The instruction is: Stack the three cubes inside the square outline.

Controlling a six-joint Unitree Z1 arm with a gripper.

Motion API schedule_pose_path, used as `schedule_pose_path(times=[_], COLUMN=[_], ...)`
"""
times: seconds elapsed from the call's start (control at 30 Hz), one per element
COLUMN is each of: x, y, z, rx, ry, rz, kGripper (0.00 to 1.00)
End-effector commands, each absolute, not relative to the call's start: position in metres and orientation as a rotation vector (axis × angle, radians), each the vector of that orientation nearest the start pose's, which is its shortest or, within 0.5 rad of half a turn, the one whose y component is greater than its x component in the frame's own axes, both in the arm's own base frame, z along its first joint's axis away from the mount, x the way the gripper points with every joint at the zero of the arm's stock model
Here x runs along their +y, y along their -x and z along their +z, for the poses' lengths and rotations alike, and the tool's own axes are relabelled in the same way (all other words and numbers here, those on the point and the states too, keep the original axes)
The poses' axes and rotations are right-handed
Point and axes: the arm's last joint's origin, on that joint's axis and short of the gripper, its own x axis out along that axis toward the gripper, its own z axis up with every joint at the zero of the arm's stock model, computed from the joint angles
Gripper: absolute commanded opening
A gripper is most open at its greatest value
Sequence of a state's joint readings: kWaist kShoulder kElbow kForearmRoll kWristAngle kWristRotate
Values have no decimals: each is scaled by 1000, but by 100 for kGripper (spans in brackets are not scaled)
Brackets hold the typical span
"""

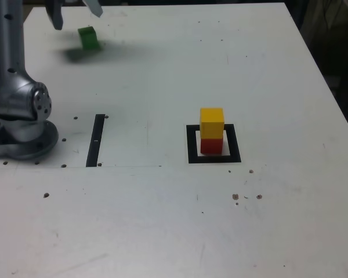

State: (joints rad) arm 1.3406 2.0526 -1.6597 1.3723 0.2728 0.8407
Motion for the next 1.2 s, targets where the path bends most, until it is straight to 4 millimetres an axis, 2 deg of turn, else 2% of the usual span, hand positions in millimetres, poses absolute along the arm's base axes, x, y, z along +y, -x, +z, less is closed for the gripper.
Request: schedule_pose_path(times=[0.0,0.47,0.83,1.0,1.17], x=[359,377,385,386,385], y=[-69,-72,-79,-82,-85], z=[265,232,217,215,218], rx=[1872,1880,1882,1892,1907], ry=[426,440,425,424,409], rz=[346,333,338,357,392], kGripper=[99,97,87,73,42])
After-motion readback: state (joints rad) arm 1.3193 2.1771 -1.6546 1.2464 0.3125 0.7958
